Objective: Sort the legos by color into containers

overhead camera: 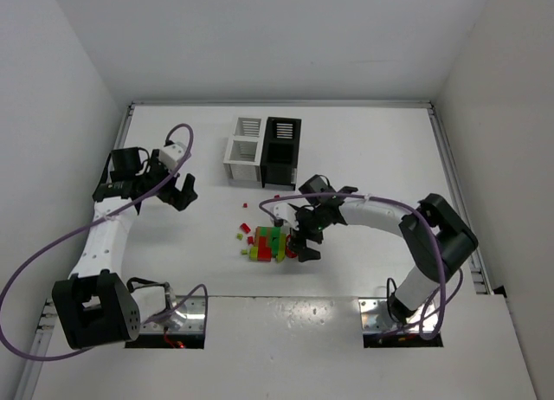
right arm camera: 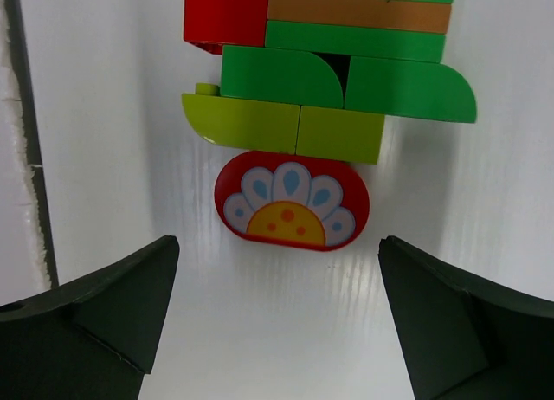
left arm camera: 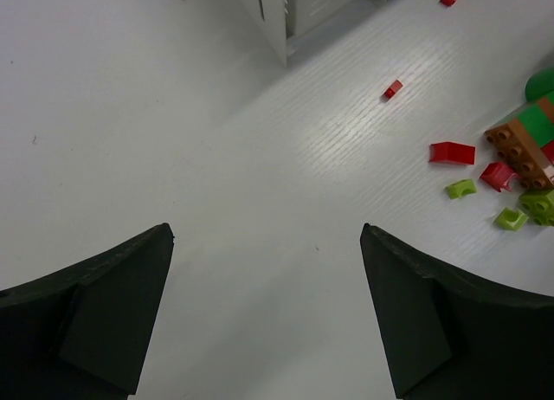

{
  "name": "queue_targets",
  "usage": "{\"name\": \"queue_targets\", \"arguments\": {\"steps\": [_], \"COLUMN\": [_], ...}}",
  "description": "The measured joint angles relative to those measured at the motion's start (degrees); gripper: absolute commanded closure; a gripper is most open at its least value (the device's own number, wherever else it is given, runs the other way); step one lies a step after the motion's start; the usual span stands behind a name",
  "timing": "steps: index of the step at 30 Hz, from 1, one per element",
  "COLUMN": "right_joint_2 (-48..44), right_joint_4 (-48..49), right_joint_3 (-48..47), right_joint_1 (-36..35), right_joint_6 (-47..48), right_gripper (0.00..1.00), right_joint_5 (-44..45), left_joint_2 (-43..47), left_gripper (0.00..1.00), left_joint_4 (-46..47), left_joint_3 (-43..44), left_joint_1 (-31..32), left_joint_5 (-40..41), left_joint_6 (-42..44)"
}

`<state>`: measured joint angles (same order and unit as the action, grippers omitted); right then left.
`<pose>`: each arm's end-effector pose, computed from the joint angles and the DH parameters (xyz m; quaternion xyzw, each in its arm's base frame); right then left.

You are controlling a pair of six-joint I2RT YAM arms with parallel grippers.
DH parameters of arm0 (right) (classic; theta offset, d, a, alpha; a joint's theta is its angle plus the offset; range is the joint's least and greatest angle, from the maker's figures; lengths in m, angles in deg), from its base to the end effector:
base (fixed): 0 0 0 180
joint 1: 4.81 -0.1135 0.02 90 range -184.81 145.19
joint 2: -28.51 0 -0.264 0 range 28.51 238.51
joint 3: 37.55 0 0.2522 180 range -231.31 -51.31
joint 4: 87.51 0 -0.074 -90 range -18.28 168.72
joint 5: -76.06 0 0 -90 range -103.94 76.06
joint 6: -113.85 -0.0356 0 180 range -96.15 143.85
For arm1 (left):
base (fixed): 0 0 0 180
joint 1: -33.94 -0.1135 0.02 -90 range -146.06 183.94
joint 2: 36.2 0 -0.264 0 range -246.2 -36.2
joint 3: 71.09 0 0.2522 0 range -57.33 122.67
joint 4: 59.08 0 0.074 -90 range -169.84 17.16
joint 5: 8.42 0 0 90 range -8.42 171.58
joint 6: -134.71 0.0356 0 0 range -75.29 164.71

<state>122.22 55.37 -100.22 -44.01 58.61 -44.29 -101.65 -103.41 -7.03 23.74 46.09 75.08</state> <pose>0.2150 0.1986 0.1497 -0.6097 0.7272 0.2639 0.1727 0.2343 0.0212 0.2738 0.2676 0.8485 -0.1404 0.4346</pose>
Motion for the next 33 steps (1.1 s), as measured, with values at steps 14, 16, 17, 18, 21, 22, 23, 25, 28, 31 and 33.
{"name": "queue_targets", "arguments": {"steps": [14, 16, 17, 18, 21, 22, 23, 25, 28, 31, 33], "right_joint_2": [6.3, 6.6, 6.8, 7.0, 7.6, 7.7, 7.9, 8.1, 8.2, 8.2, 8.0], "right_joint_4": [2.6, 3.0, 3.1, 3.2, 3.8, 3.8, 3.9, 4.2, 4.3, 4.3, 4.0], "right_joint_3": [-4.2, -4.3, -4.3, -4.3, -4.5, -4.6, -4.6, -4.8, -4.9, -4.9, -4.9], "right_joint_1": [-4.5, -4.8, -4.9, -5.1, -5.6, -5.6, -5.7, -5.7, -5.7, -5.7, -5.7], "right_joint_6": [-2.9, -3.3, -3.4, -3.5, -3.7, -3.7, -3.7, -3.7, -4.0, -4.0, -3.9], "right_gripper": [0.01, 0.01, 0.01, 0.01, 0.15, 0.19, 0.23, 0.37, 0.52, 0.67, 0.76], "right_joint_5": [5.7, 6.0, 6.2, 6.3, 6.6, 6.7, 6.8, 7.0, 7.3, 7.4, 7.6], "left_joint_2": [-0.4, -0.5, -0.5, -0.5, -0.7, -0.9, -1.1, -1.3, -1.3, -1.6, -1.8], "left_gripper": [0.01, 0.01, 0.01, 0.01, 0.01, 0.01, 0.01, 0.01, 0.01, 0.01, 0.01], "left_joint_4": [0.3, 0.5, 0.6, 0.7, 1.1, 1.2, 1.3, 1.4, 1.6, 1.8, 2.0], "left_joint_3": [0.1, 0.1, 0.1, 0.1, 0.1, 0.1, 0.1, 0.1, 0.1, 0.1, 0.1], "left_joint_1": [0.0, 0.0, 0.0, 0.0, 0.0, 0.0, 0.0, 0.0, 0.0, 0.1, 0.2], "left_joint_5": [0.6, 0.6, 0.7, 0.7, 0.7, 0.8, 0.8, 0.8, 0.8, 0.7, 0.8], "left_joint_6": [-0.7, -0.7, -0.7, -0.7, -0.8, -0.9, -0.9, -0.9, -1.0, -1.1, -1.1]}}
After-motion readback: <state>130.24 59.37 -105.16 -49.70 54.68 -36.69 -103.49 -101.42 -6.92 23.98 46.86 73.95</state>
